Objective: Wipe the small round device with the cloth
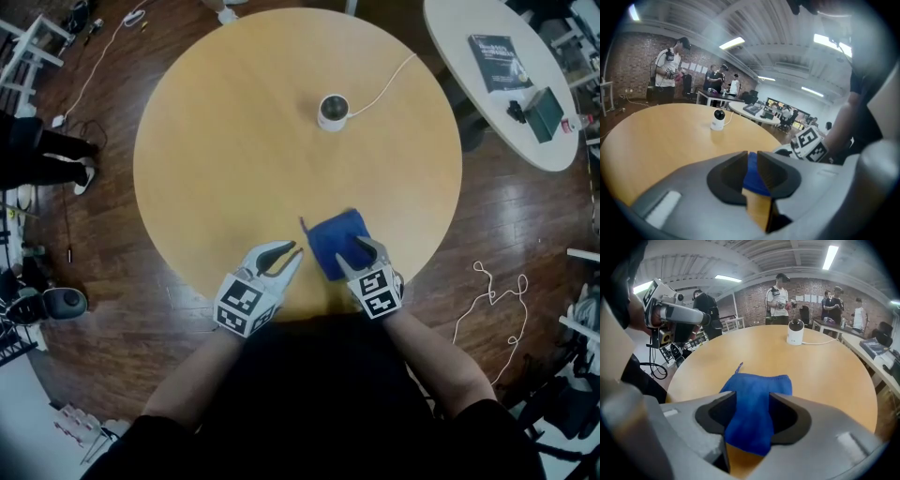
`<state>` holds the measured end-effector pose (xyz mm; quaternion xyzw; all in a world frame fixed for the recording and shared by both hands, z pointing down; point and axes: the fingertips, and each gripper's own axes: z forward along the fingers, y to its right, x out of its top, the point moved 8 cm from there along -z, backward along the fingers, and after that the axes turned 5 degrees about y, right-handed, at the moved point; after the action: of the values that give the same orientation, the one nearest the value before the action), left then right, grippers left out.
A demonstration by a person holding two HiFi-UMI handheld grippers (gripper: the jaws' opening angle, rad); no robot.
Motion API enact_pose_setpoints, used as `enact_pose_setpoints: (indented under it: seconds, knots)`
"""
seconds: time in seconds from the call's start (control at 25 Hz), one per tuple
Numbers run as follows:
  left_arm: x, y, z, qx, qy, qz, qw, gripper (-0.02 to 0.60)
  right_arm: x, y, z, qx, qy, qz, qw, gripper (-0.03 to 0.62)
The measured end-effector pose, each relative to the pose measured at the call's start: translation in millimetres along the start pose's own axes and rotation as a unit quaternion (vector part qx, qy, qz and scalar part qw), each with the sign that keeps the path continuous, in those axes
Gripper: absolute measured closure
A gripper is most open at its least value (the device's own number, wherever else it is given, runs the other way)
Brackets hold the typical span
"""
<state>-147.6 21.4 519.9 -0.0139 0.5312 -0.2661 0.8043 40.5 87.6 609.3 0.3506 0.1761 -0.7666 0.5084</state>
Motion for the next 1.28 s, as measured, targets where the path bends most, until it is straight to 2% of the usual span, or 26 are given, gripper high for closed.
enact_pose_setpoints:
  seconds: [0.08, 0.44, 0.8, 1.04, 1.28]
  knots:
    - [-3, 0, 3, -0.002, -0.009, -0.003, 1.0000, 0.483, -1, 0, 2, -0.001, -0.004, -0.005, 1.000, 0.378]
    - [3, -5, 11, -0.011, -0.012, -0.011, 0.9998, 0.483, -4, 2, 12, -0.002, -0.041, -0.034, 0.999, 0.378]
    - [1, -7, 8, -0.009, -0.012, -0.018, 0.9997, 0.488, -4, 0, 16, 0.010, -0.047, -0.071, 0.996, 0.387]
    - [-2, -5, 1, -0.005, -0.014, -0.013, 0.9998, 0.494, -7, -12, 21, 0.033, -0.044, -0.103, 0.993, 0.505]
    - [-2, 1, -3, -0.007, -0.005, -0.007, 0.9999, 0.522, -13, -8, 27, 0.035, -0.047, -0.094, 0.994, 0.536]
